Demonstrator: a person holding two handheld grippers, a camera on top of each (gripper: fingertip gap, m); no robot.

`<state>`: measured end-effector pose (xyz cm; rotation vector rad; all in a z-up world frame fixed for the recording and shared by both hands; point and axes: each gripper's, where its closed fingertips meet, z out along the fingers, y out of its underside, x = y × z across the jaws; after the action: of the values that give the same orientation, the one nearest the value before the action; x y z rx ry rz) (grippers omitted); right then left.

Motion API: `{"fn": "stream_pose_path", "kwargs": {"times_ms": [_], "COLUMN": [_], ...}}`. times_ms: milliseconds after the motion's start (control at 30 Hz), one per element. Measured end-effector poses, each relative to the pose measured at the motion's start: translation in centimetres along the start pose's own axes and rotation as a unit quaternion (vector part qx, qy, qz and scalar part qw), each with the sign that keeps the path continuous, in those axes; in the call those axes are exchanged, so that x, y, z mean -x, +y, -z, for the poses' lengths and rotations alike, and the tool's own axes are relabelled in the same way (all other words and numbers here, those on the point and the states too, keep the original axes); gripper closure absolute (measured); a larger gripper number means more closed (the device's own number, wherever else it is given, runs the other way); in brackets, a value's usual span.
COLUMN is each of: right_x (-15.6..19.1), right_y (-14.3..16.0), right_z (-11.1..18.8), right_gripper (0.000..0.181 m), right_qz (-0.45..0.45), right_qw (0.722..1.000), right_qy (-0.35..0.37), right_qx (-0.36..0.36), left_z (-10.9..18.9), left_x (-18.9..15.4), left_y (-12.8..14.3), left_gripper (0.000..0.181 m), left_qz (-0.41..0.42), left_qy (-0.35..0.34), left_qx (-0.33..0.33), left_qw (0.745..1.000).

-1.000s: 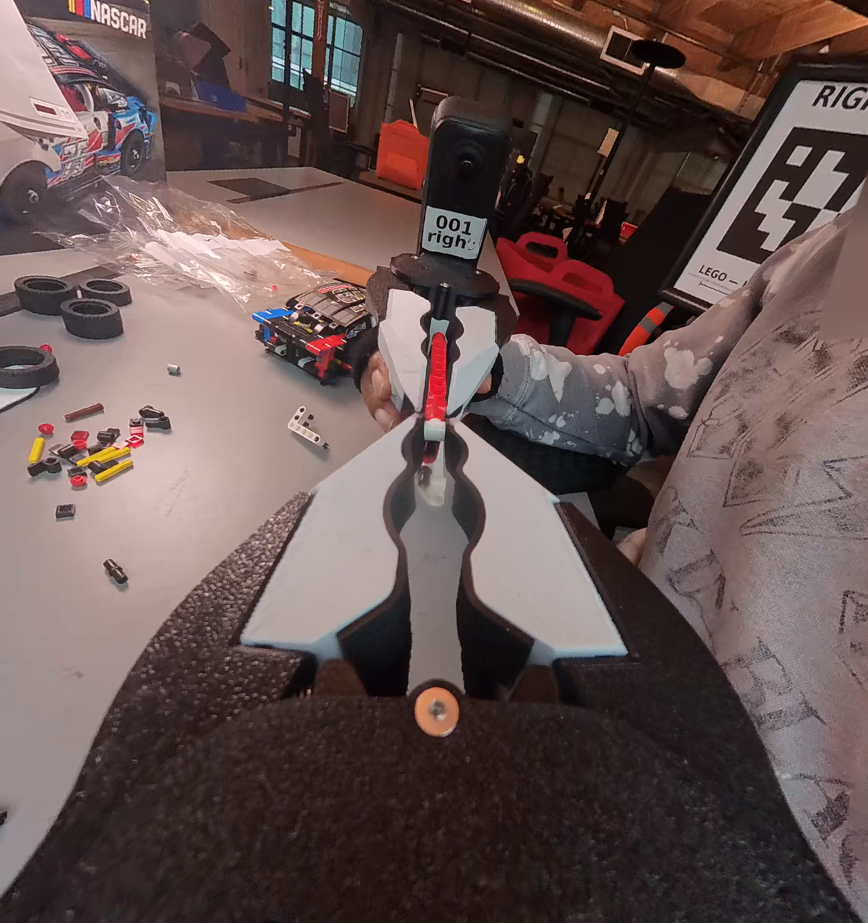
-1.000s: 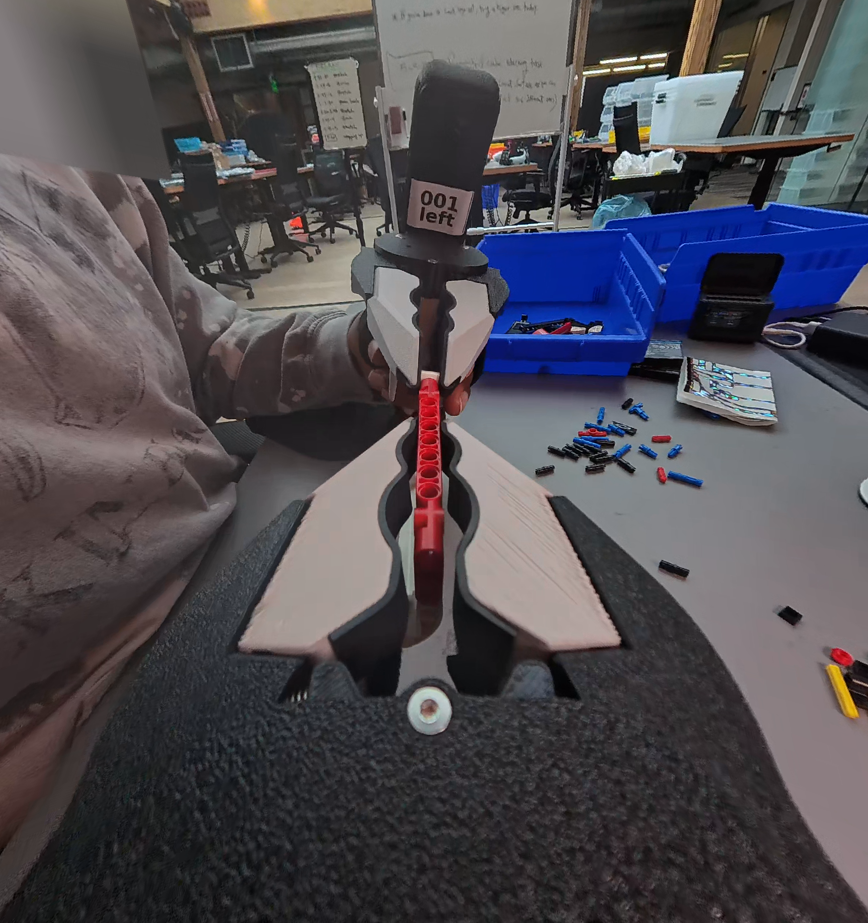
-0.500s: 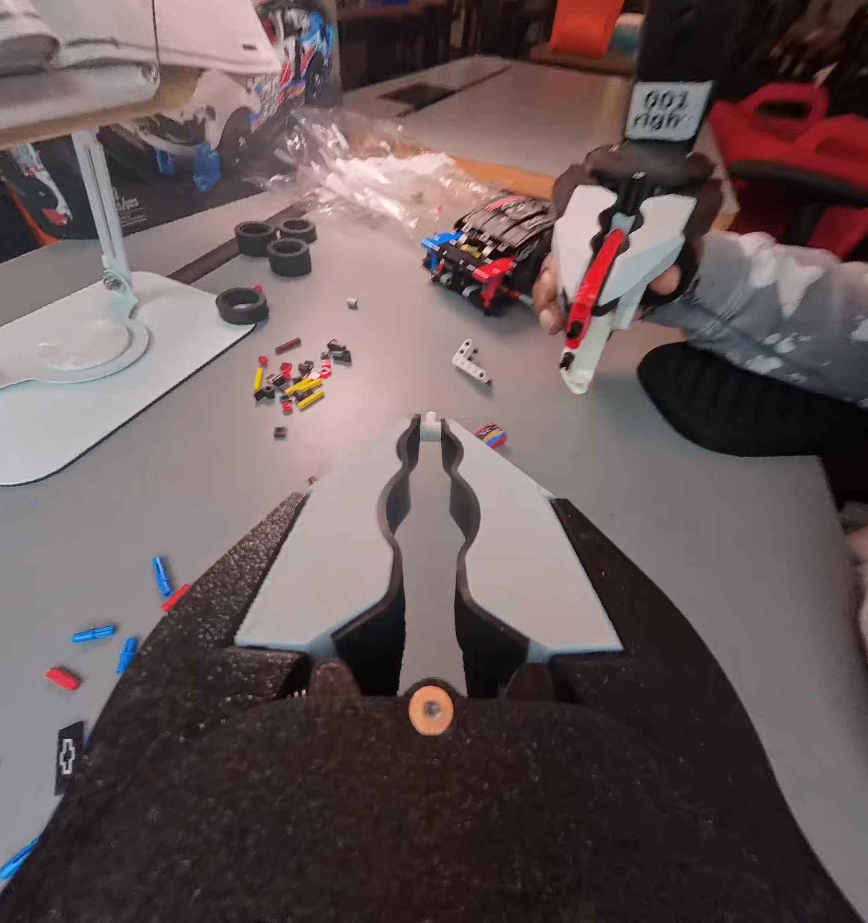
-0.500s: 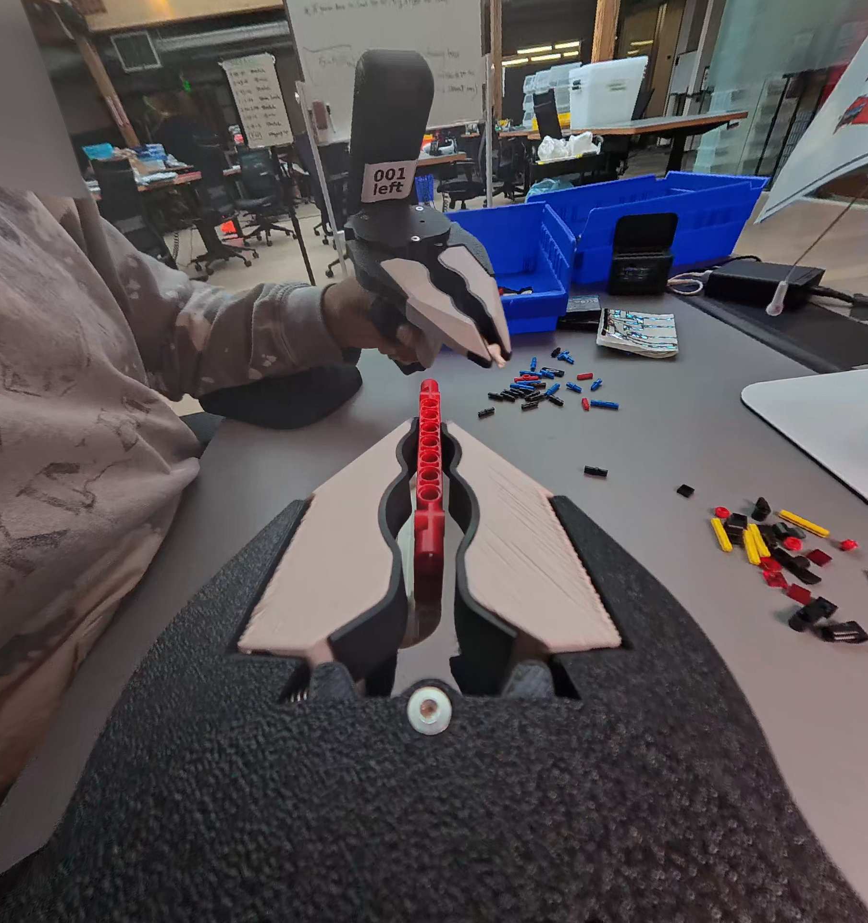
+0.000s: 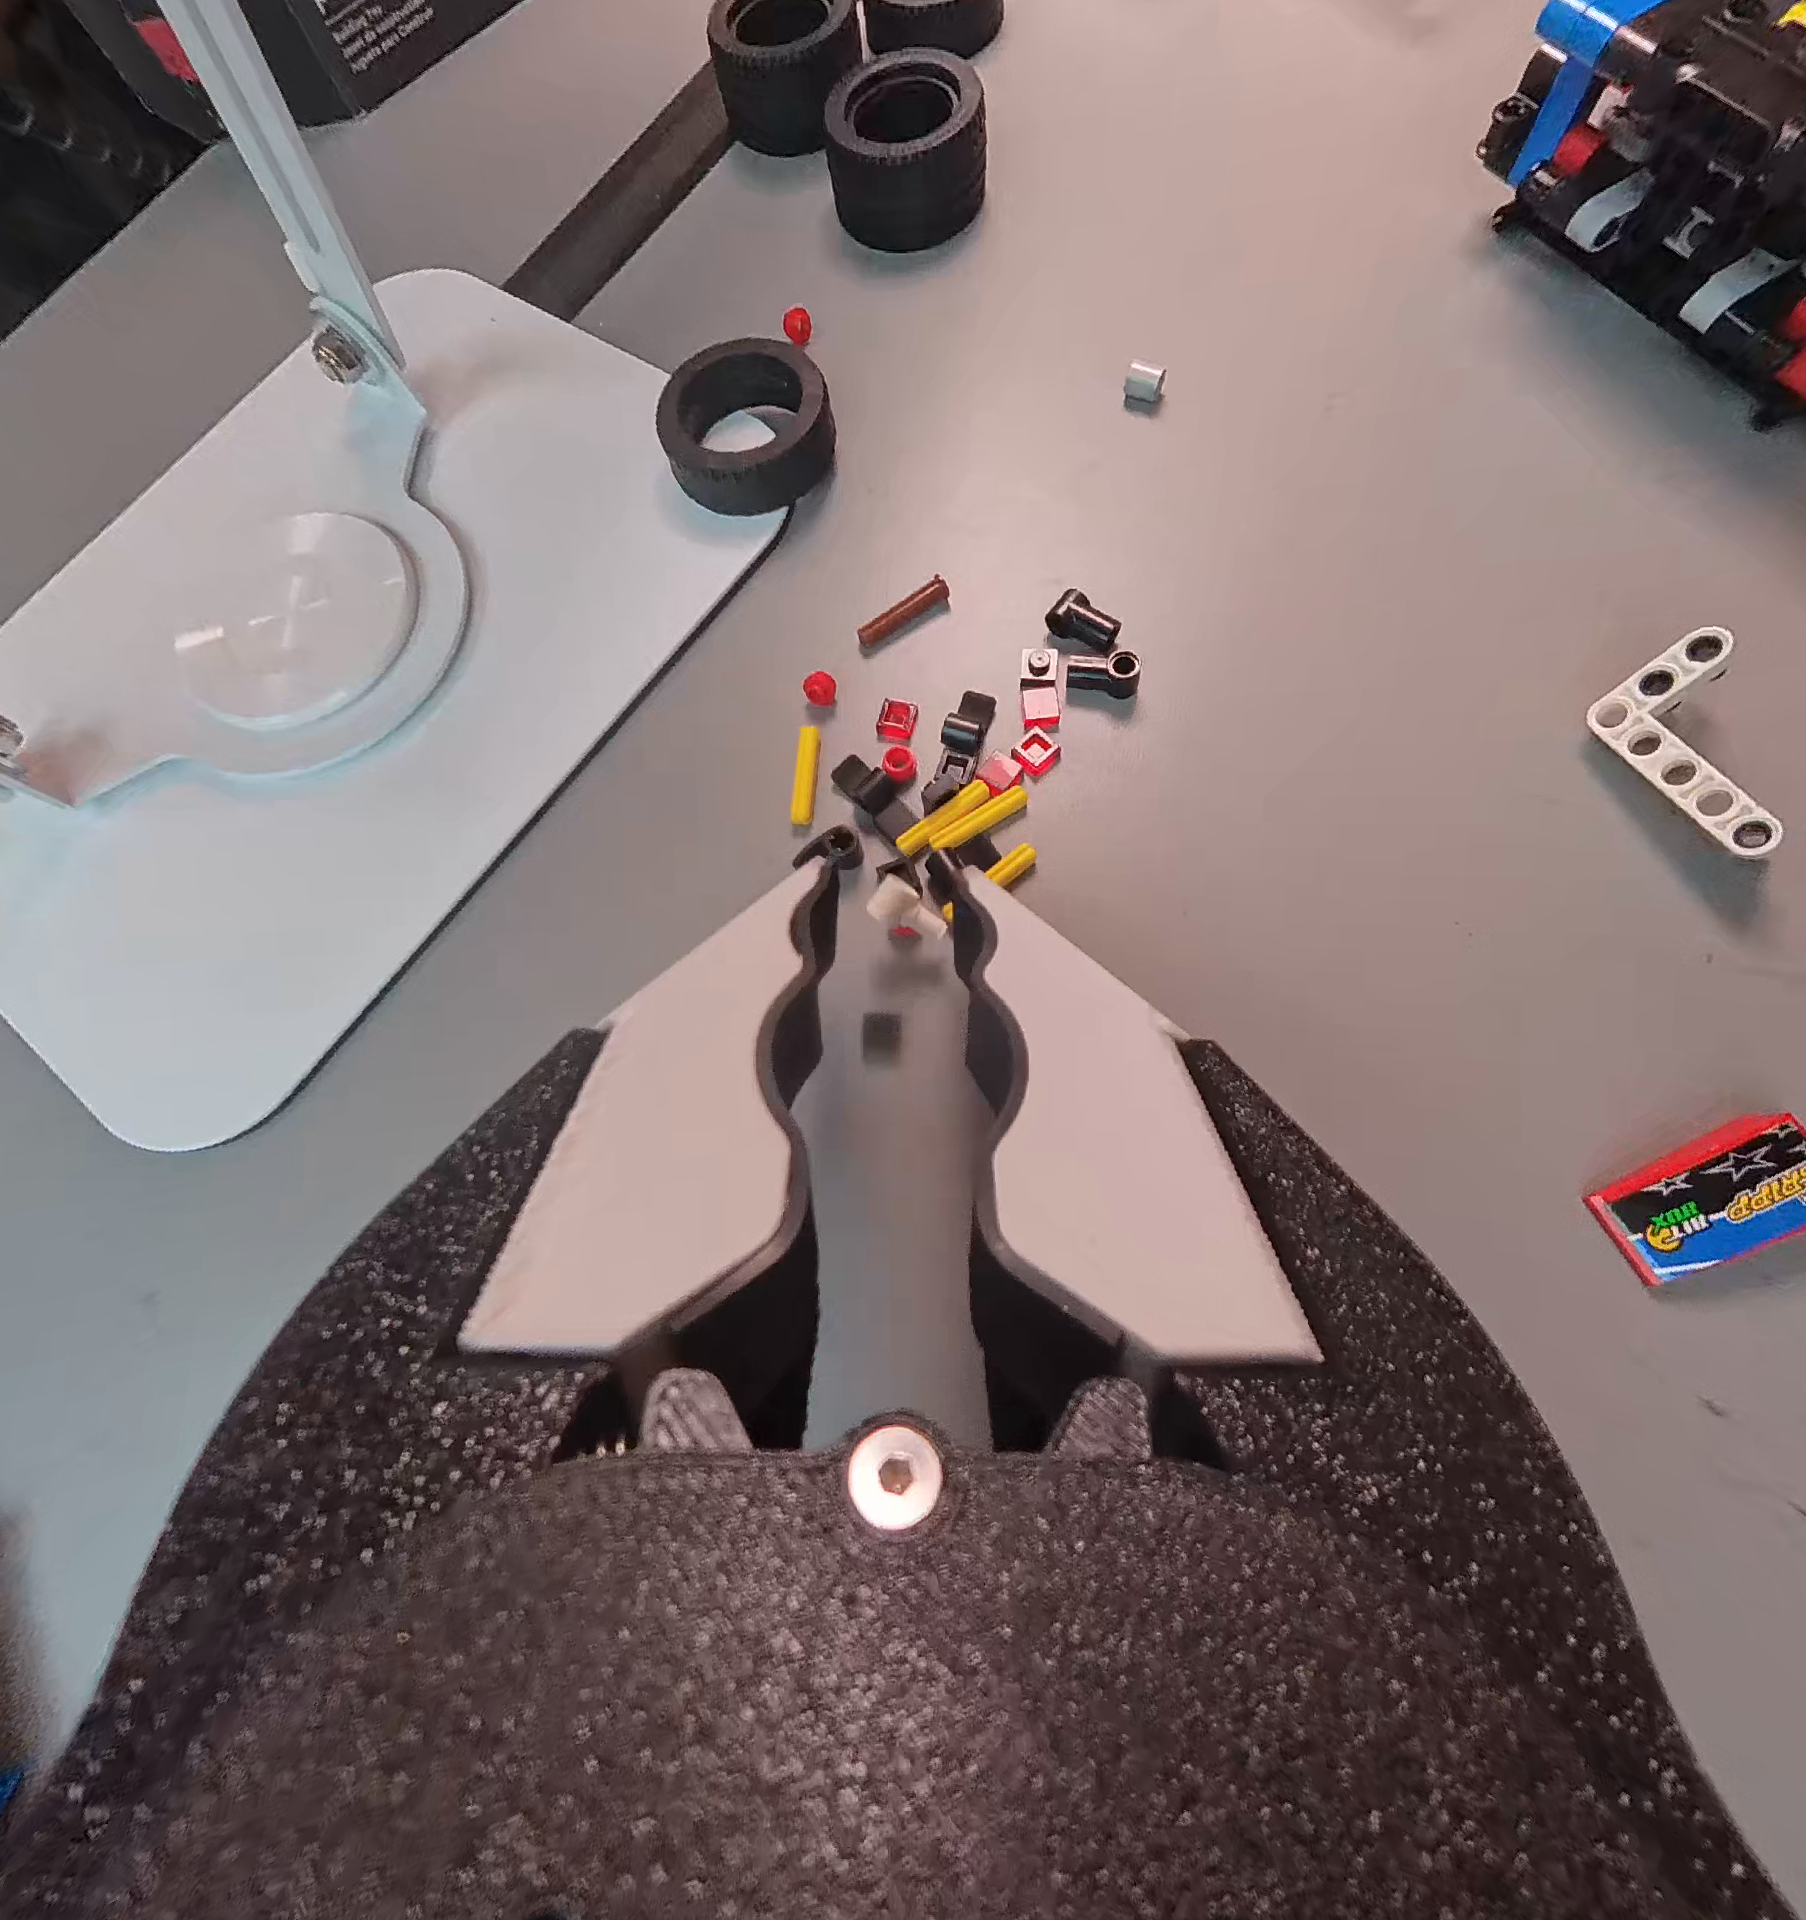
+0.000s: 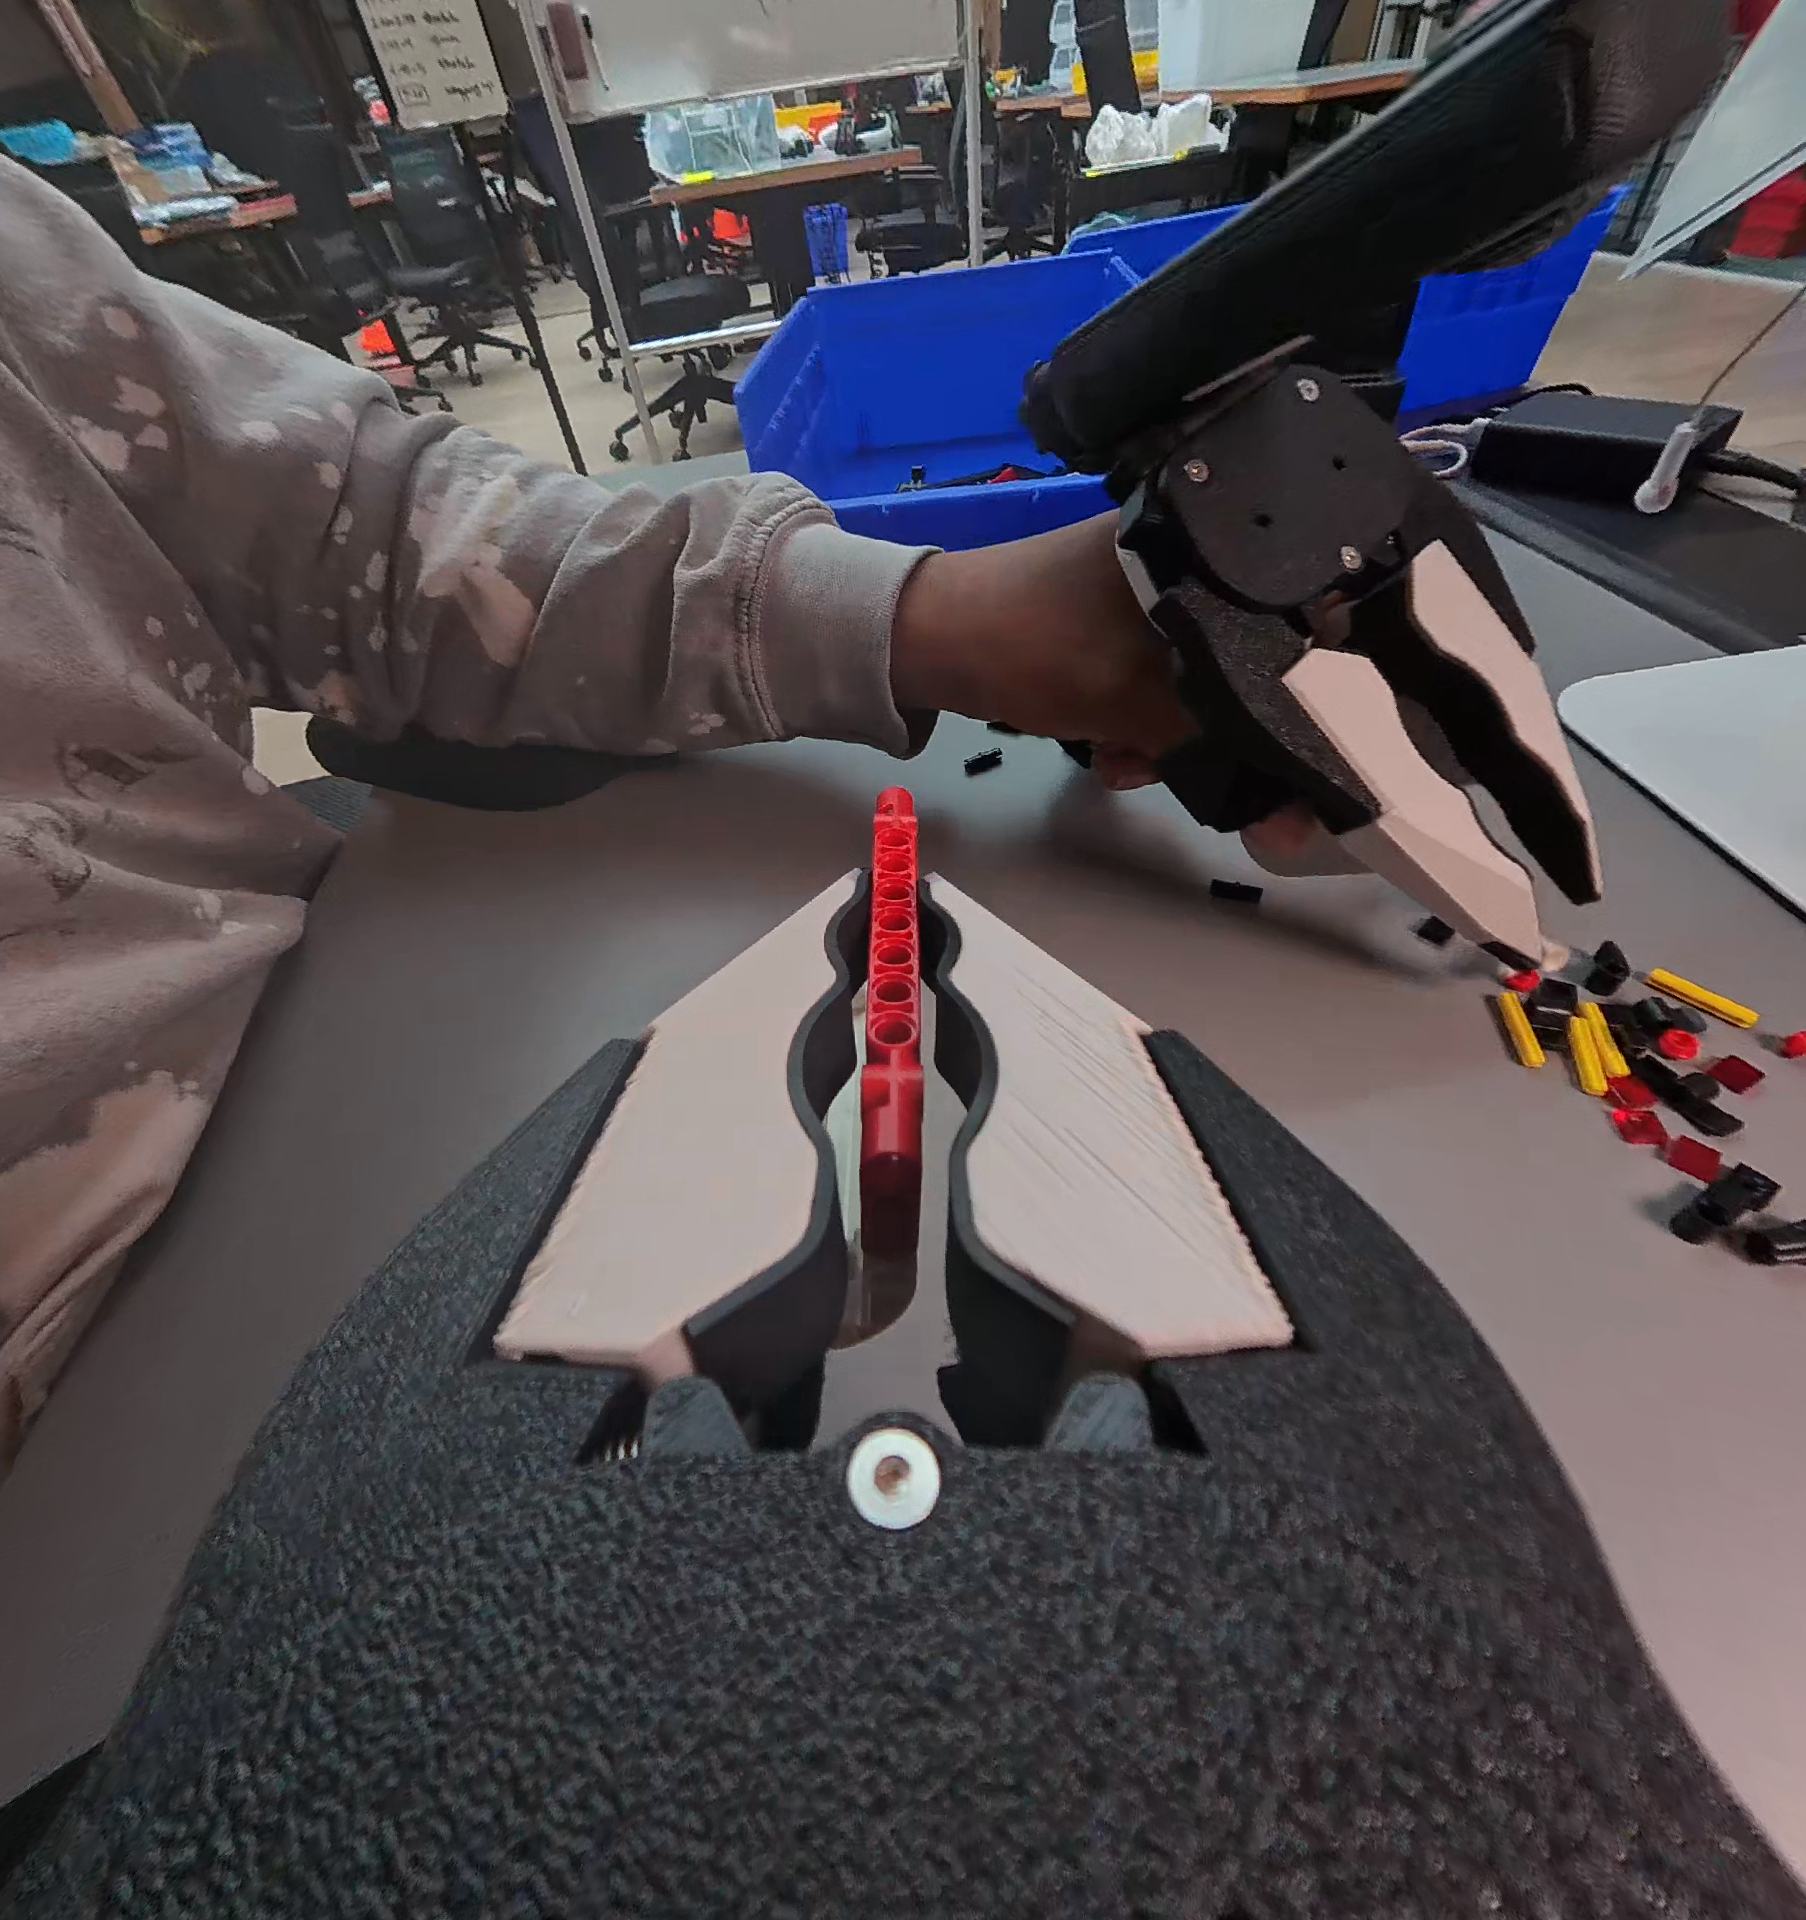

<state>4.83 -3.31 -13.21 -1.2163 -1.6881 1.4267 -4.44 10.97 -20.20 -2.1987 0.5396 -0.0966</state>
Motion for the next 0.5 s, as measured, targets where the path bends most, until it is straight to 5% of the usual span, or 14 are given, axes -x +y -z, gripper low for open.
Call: {"fn": "stream_pose_path", "kwargs": {"times_ms": [167, 300, 400, 500], "right_x": [-1.2, -1.4, -0.7, 0.3], "right_y": [-0.3, -1.2, -2.1, -2.6], "right_z": [0.5, 0.8, 0.6, 0.2], "right_gripper": [0.175, 0.174, 0.174, 0.174], "right_qz": [-0.008, -0.018, -0.038, -0.055], "right_qw": [0.999, 0.999, 0.997, 0.994], "right_qy": [0.028, 0.032, 0.005, -0.025], "right_qx": [-0.014, -0.039, -0.069, -0.088], "left_z": [4.6, 11.2, 15.4, 16.3], "left_x": [-0.8, -4.6, -9.0, -11.2], "left_y": [-2.0, -4.0, -3.5, -1.8], "left_gripper": [0.157, 0.156, 0.157, 0.157], "left_qz": [0.042, 0.119, 0.129, 0.109], "left_qy": [0.044, 0.191, 0.305, 0.314], "left_qx": [-0.069, -0.163, -0.203, -0.204], "left_qw": [0.996, 0.960, 0.922, 0.921]}}
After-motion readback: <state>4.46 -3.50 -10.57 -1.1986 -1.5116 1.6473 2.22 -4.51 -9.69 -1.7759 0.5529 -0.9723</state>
